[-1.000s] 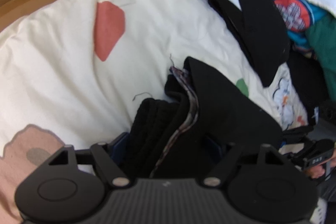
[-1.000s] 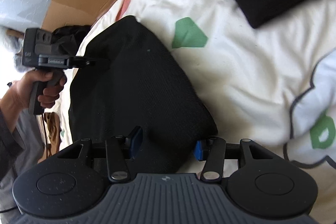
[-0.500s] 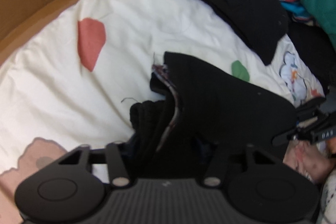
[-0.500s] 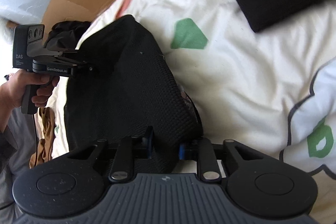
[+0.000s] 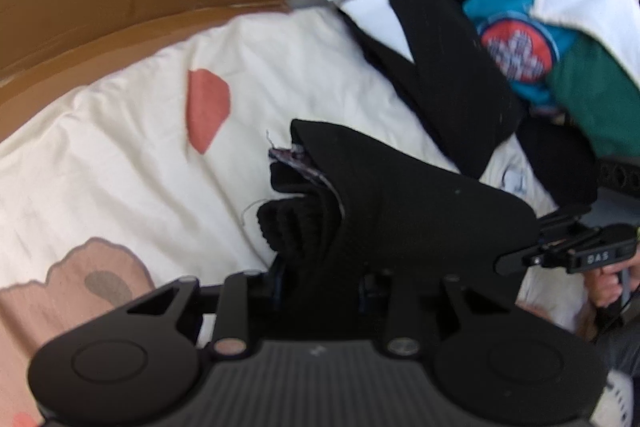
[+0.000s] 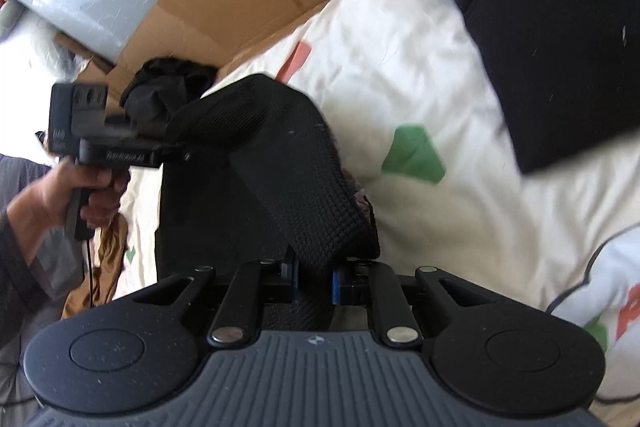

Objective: Fold clothes
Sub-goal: 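Hold the trousers with the left gripper and open the right gripper, then close both grippers on the folded black trousers and lift them off the duvet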

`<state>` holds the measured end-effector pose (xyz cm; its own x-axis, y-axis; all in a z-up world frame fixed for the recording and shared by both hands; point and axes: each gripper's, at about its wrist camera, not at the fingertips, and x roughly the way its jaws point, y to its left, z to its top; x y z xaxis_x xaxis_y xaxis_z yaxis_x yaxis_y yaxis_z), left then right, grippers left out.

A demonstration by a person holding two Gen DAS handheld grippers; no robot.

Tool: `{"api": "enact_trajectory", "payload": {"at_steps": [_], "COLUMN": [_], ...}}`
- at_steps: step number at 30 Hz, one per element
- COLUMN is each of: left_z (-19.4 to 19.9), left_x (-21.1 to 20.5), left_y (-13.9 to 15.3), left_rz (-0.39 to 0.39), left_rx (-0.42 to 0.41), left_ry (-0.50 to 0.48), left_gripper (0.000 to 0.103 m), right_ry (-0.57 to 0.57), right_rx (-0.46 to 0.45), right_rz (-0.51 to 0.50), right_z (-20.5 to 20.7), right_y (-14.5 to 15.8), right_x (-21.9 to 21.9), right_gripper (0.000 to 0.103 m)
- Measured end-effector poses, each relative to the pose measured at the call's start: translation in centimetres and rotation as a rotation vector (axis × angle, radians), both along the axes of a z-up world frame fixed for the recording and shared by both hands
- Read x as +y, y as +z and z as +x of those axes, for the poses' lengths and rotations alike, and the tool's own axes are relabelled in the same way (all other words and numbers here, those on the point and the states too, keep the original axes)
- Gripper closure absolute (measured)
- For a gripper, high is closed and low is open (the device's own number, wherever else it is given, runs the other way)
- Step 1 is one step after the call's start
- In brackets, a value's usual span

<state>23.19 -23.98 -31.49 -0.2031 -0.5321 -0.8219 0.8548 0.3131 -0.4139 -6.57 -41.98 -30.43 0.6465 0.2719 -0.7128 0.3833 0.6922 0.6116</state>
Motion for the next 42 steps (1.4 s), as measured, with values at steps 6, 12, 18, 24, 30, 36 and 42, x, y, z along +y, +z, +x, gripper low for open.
{"api": "enact_trajectory", "payload": {"at_steps": [6,12,18,24,30,36,42], "left_z": [0.3,0.8,0.9,1.1,1.0,1.1,1.1], "left_x": [-1.1,-1.4,-1.6,-1.4,-1.4,-1.3,-0.8], "left_y": [-1.8,-2.2,-3.2,-3.7,-4.0,-4.2,-4.5], "left_rz": [0.034,0.045,0.1,0.102,0.096,0.082,0.049], "left_rx": [0.01,0.019,0.035,0.054,0.053,0.056,0.081], "left_ry": [0.018,-0.003,-0.03,-0.031,-0.021,-0.008,0.007], "left_gripper": [0.067,0.051,0.037,0.034,0.033,0.044,0.061], "right_ry": [-0.008,-0.012,-0.034,-0.07,-0.12,-0.184,-0.151], "right_rx": [0.045,0.043,0.077,0.094,0.095,0.077,0.069], "right_rz": [-0.017,-0.007,0.024,0.09,0.139,0.204,0.189], "right_z": [1.8,1.4,0.4,-0.5,-2.4,-3.2,-1.3], "right_y": [-1.8,-2.7,-3.7,-4.6,-5.1,-6.2,-6.7], "right_x": [-0.9,-1.0,-0.9,-1.0,-1.0,-1.3,-0.9], "right_gripper": [0.087,0.072,0.067,0.061,0.06,0.06,0.06]}}
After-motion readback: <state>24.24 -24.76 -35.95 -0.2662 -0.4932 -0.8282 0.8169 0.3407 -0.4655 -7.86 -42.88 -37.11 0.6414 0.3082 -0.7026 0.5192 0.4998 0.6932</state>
